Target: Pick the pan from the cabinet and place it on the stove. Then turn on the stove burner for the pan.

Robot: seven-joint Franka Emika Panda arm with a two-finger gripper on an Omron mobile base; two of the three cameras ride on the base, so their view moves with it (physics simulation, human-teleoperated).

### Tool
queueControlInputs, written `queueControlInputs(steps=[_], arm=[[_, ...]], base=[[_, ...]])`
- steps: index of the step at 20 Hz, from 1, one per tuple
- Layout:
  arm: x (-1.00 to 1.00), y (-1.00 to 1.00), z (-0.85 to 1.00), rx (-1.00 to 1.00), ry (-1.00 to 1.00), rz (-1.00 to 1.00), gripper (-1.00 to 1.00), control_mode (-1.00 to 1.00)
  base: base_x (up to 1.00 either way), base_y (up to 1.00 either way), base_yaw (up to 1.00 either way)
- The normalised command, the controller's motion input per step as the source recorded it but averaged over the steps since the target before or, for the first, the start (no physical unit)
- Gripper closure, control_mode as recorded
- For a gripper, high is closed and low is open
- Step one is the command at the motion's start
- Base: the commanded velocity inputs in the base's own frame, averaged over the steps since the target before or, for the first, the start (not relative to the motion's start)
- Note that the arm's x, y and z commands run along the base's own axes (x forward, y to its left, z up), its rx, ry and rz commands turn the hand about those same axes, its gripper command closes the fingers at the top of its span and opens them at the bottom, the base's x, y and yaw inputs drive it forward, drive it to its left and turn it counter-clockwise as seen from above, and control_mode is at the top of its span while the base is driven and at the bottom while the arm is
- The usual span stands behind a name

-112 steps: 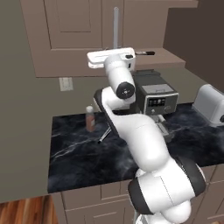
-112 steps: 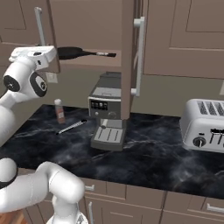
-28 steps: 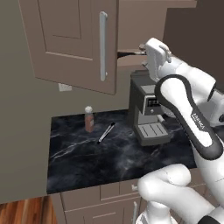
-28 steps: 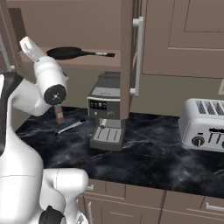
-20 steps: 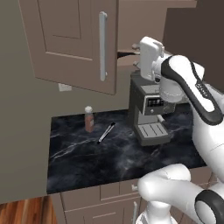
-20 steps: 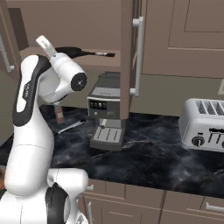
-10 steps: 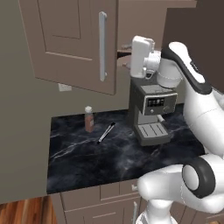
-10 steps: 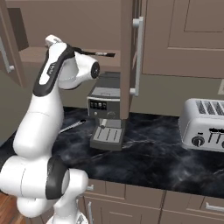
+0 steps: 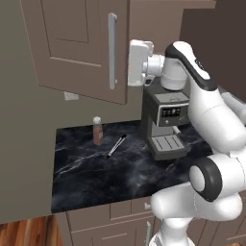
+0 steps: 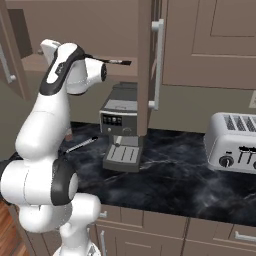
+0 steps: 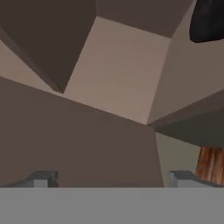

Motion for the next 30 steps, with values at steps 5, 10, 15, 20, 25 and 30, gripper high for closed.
queueControlInputs(steps=[5,10,15,20,25,30], arm=[[-0.41,0.69,-0.04,-0.01,0.00,0.19,-1.00,-1.00],[-0.74,0.67,0.00,-0.01,0.00,0.16,-1.00,-1.00],[-0.85,0.65,-0.01,-0.01,0.00,0.14,-1.00,-1.00],[-0.71,0.71,-0.02,-0.02,0.00,0.12,-1.00,-1.00],[-0.47,0.76,-0.04,-0.03,0.00,0.09,-1.00,-1.00],[-0.03,0.38,-0.03,-0.06,0.00,0.02,-1.00,-1.00]], base=[[0.00,0.00,0.00],[0.00,0.00,0.00],[0.00,0.00,0.00],[0.00,0.00,0.00],[0.00,0.00,0.00],[0.00,0.00,0.00]])
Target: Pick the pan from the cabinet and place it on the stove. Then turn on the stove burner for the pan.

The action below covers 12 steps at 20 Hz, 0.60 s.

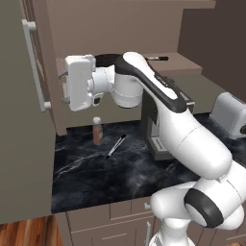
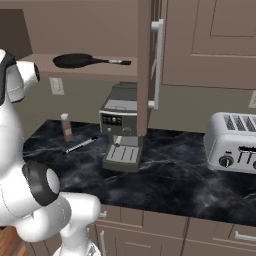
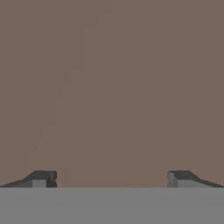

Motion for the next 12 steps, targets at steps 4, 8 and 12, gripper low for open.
queueControlInputs(steps=[4,8,12], arm=[[0.00,0.01,-0.01,-0.05,-0.02,0.00,-1.00,-1.00],[0.00,0.00,0.00,-0.13,-0.22,-0.10,-1.00,-1.00],[0.00,-0.02,0.00,-0.15,-0.23,-0.36,-1.00,-1.00]], base=[[0.00,0.00,0.00],[0.00,0.00,0.00],[0.00,0.00,0.00]])
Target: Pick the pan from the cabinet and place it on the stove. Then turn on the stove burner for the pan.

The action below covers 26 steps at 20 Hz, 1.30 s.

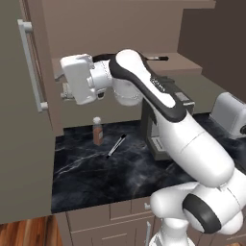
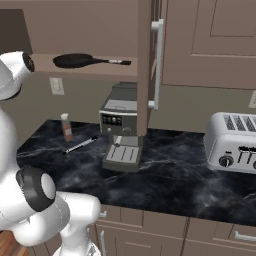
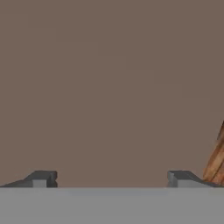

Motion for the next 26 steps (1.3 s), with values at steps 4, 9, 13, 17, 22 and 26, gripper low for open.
queueControlInputs(steps=[4,9,13,17,22,26], arm=[[0.01,-0.14,0.00,-0.13,-0.12,-0.45,-1.00,-1.00],[0.12,-0.26,0.00,-0.11,-0.03,-0.50,-1.00,-1.00],[0.22,-0.35,0.00,-0.08,0.00,-0.54,-1.00,-1.00],[0.25,-0.48,0.00,-0.06,0.00,-0.54,-1.00,-1.00],[0.31,-0.56,0.00,-0.06,0.02,-0.51,-1.00,-1.00],[0.32,-0.62,0.00,-0.03,0.07,-0.51,-1.00,-1.00]], base=[[0.00,0.00,0.00],[0.00,0.00,0.00],[0.00,0.00,0.00],[0.00,0.00,0.00],[0.00,0.00,0.00],[0.00,0.00,0.00]])
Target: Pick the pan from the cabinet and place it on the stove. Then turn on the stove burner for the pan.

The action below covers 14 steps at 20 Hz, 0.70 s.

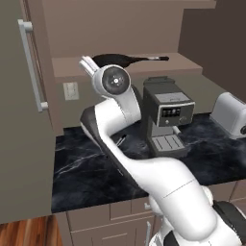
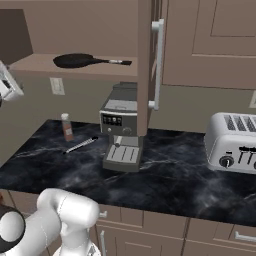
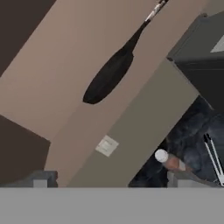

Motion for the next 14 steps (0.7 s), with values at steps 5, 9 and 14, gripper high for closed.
queueControlInputs(steps=[5,9,14], arm=[[0.32,-0.70,0.01,0.00,0.09,-0.48,-1.00,-1.00],[0.30,-0.73,0.09,0.00,0.09,-0.41,-1.00,-1.00],[0.28,-0.63,0.12,0.00,0.09,-0.30,-1.00,-1.00]], base=[[0.00,0.00,0.00],[0.00,0.00,0.00],[0.00,0.00,0.00]])
